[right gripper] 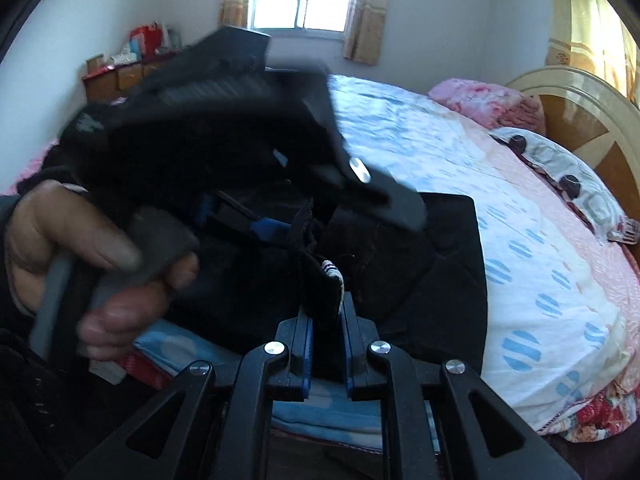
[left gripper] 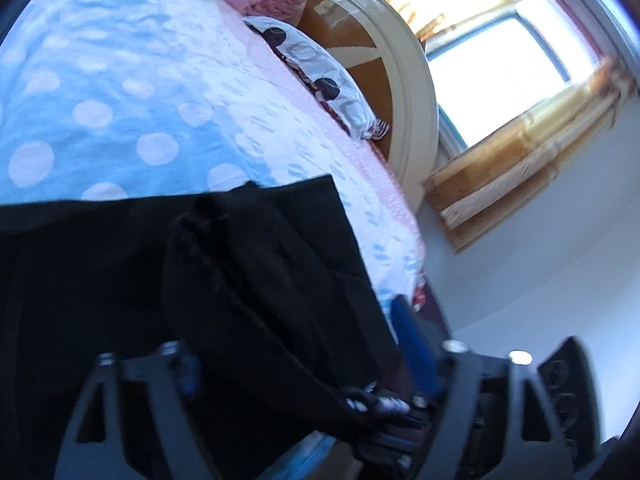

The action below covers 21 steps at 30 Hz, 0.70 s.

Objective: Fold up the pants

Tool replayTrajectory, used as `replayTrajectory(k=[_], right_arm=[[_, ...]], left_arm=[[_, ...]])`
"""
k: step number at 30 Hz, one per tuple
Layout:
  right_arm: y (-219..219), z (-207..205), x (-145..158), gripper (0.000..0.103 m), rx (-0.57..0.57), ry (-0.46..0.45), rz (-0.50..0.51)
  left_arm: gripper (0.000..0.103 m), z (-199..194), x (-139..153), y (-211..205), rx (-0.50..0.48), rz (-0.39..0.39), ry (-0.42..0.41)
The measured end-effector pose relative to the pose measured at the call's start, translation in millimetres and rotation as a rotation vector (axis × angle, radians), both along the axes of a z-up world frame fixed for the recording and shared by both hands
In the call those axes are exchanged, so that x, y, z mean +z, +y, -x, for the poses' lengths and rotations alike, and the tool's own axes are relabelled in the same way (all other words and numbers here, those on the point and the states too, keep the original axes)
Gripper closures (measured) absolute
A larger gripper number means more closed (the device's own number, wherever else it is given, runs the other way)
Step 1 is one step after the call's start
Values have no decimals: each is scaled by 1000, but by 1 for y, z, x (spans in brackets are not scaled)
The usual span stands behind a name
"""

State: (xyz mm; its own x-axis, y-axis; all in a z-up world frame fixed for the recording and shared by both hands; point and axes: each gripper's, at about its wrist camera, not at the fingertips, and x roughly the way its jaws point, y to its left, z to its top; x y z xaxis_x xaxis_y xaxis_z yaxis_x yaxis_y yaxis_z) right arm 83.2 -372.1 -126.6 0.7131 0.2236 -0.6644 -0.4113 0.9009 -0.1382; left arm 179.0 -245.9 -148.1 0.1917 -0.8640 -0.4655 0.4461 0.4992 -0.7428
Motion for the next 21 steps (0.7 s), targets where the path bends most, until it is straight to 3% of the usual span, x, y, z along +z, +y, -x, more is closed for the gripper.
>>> replayTrajectory(k=[2, 4, 7, 8, 10, 11, 14, 19, 21], right_arm=[[5, 7, 3, 90, 41, -31, 6], [6, 11, 4, 88, 62, -51, 7], [1, 14, 7, 80, 96, -62, -30], [-3, 14, 9, 64, 102, -68, -48], [-12, 18, 15, 46, 115, -93, -119], [-19, 19, 20, 43, 113, -112, -177], [-32, 19, 26, 43, 104, -119, -267], [-33, 8, 15, 42, 84, -89, -270], [-26, 0, 10, 42, 94, -58, -265]], left_arm=[[77, 6, 3, 4, 20, -67, -48], [85, 8, 4, 11, 32, -109, -75], [89, 11, 10, 34, 49, -128, -128], [89, 12, 12, 46, 52, -141, -141], [89, 15, 16, 73, 77, -155, -155], [89, 18, 19, 89, 86, -179, -173], [89, 27, 21, 133, 133, -266, -223], [90, 27, 5, 195, 236, -405, -219], [90, 23, -3, 210, 265, -405, -195]])
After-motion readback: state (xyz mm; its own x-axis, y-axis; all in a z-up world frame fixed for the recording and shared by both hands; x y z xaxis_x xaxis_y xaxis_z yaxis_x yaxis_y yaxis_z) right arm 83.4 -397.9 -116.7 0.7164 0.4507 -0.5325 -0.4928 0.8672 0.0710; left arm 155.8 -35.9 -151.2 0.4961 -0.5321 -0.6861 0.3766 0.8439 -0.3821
